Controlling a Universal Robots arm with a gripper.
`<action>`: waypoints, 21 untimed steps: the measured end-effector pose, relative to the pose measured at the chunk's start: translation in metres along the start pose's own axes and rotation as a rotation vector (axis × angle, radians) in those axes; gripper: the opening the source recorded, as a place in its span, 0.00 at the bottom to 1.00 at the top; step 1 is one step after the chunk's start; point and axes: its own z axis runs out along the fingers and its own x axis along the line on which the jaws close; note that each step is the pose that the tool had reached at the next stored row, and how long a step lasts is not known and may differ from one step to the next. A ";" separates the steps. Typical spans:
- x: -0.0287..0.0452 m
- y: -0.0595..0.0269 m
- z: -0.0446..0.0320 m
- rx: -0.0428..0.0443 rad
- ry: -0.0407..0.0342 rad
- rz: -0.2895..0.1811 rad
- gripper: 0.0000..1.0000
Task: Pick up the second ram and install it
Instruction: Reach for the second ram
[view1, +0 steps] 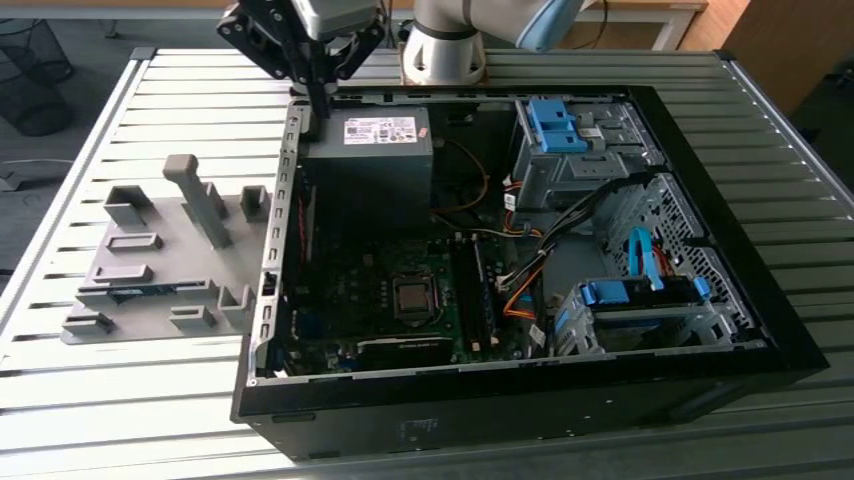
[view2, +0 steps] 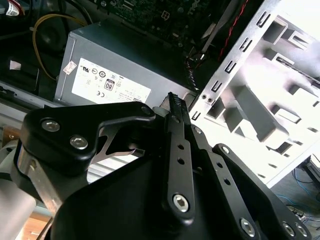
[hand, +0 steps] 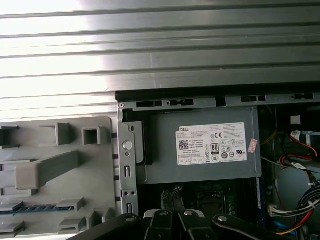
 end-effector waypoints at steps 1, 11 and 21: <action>0.0003 0.0000 0.0001 0.0000 0.0000 0.000 0.11; 0.0039 -0.0003 0.0004 0.0000 0.0000 0.000 0.11; 0.0078 -0.0006 0.0006 0.0000 0.0000 0.000 0.11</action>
